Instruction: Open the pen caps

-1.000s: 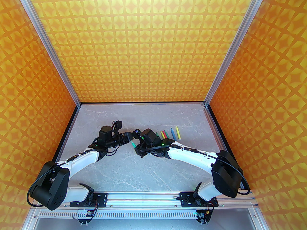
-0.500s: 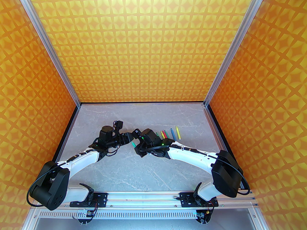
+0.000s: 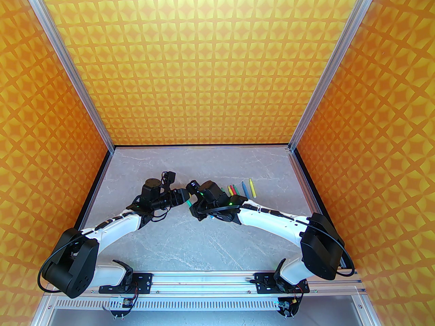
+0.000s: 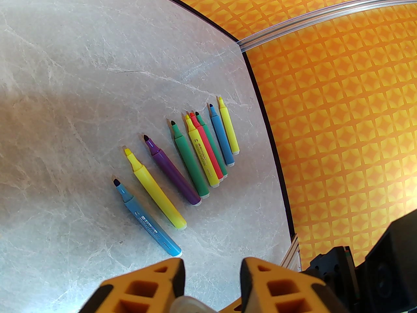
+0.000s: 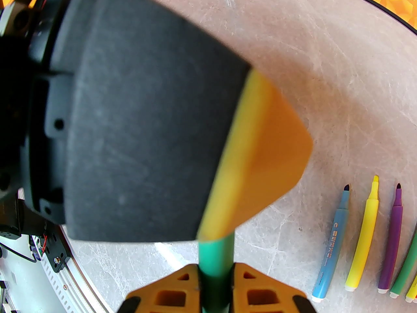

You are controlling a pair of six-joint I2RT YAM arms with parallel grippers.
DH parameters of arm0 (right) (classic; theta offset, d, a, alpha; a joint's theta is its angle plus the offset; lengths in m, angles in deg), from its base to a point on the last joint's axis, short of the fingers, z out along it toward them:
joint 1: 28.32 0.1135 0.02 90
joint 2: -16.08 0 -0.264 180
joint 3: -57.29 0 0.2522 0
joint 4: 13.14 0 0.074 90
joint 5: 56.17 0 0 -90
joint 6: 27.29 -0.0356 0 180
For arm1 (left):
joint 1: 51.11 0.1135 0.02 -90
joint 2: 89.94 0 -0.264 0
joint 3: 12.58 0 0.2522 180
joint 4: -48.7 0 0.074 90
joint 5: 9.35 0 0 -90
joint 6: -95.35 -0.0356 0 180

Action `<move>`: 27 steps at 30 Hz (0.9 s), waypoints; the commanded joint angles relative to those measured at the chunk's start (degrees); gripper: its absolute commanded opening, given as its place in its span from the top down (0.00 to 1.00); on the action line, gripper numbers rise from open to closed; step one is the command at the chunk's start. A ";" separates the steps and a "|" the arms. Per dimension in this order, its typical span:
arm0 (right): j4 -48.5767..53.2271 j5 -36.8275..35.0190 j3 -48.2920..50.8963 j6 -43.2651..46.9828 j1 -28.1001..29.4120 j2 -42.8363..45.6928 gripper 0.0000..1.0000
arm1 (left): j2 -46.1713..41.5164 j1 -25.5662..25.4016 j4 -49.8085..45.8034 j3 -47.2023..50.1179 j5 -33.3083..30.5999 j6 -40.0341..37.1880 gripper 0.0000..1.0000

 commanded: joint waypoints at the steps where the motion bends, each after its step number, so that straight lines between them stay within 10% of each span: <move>1: -1.47 -1.08 -1.63 0.53 -0.19 0.23 0.84 | 0.14 -0.49 0.14 -1.70 0.75 0.42 0.73; 18: -5.84 -0.94 1.35 0.31 -0.17 -0.44 0.58 | -0.54 -0.50 0.00 -2.37 0.76 2.12 0.94; 27: -7.10 0.07 1.20 0.18 -0.16 -2.54 0.63 | -2.82 -0.51 -2.80 -3.61 0.76 1.44 0.98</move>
